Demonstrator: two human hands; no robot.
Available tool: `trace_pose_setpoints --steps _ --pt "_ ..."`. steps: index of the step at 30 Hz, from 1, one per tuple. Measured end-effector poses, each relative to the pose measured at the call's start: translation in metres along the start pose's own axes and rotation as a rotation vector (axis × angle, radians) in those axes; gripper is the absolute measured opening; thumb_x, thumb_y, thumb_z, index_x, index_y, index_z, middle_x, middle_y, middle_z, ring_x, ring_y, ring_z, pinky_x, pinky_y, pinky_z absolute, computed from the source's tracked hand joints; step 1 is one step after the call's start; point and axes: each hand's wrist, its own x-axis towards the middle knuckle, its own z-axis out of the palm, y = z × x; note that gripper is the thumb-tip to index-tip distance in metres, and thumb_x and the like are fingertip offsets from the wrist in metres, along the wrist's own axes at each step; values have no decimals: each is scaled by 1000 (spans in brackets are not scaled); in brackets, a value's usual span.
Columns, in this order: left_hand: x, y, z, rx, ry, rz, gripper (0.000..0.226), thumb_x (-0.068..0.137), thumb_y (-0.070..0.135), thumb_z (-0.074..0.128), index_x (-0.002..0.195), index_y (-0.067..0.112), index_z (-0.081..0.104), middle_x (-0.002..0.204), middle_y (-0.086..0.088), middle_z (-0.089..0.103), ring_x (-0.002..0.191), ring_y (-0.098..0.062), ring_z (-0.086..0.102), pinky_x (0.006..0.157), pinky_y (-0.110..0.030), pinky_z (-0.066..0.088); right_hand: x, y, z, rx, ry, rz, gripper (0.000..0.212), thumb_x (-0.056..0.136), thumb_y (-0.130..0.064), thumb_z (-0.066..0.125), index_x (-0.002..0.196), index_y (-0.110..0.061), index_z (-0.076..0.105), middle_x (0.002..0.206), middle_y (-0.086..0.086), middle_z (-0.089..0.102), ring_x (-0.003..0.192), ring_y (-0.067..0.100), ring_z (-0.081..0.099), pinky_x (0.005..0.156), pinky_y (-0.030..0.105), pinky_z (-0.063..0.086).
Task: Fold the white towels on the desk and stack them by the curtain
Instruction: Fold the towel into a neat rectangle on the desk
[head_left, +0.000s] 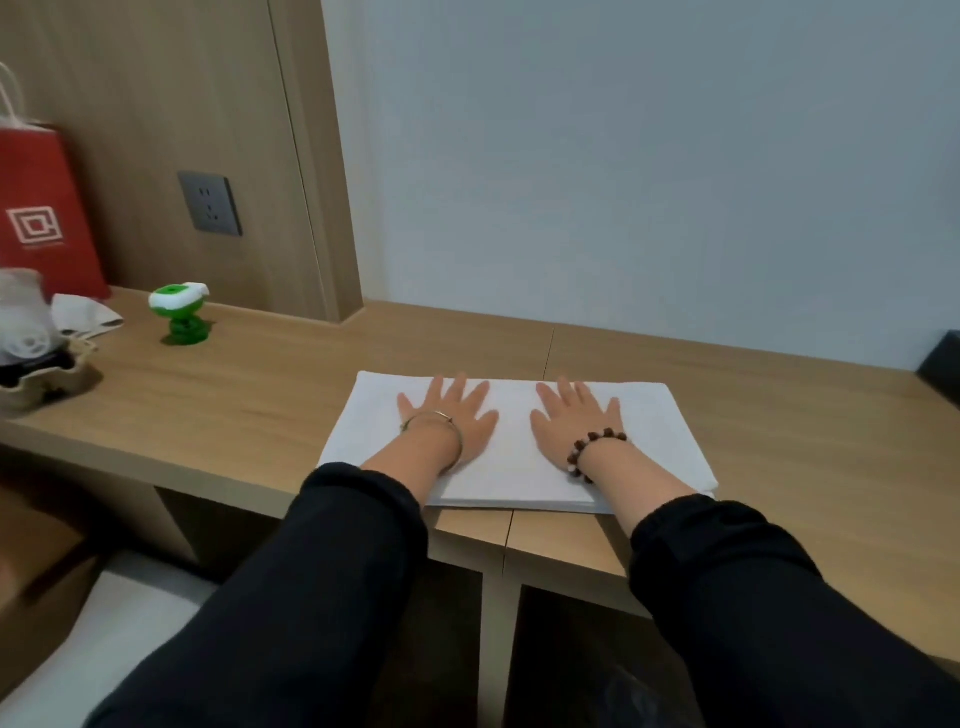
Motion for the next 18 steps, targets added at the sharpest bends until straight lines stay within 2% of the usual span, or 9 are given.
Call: trace_pose_setpoints --steps 7,11,14,18 --pt "-19 -69 10 -32 68 -180 61 96 55 8 152 32 -2 159 8 -12 146 -17 -10 116 -53 3 -16 43 -9 -29 -78 182 64 97 -53 9 153 -24 -6 159 1 -16 147 19 -10 117 52 -3" --pt "-33 -84 18 -130 108 -257 66 96 54 12 153 22 0 160 5 -12 147 -23 -3 118 -50 7 -34 60 -5 -47 -7 200 62 98 -48 8 153 -22 -3 160 0 -13 147 18 -9 117 52 -1" --pt "-40 -83 16 -152 117 -256 67 97 53 14 153 19 1 160 3 -10 147 -25 -5 117 -51 6 -40 60 -5 0 56 191 59 99 -43 11 153 -22 3 161 0 -8 147 18 -5 118 52 3" --pt "-49 -77 1 -64 -14 -289 64 97 54 10 152 23 -2 159 6 -13 147 -23 -8 113 -61 0 -48 50 -12 -38 -9 285 58 99 -42 9 153 -22 0 160 1 -10 147 23 -6 117 54 0"
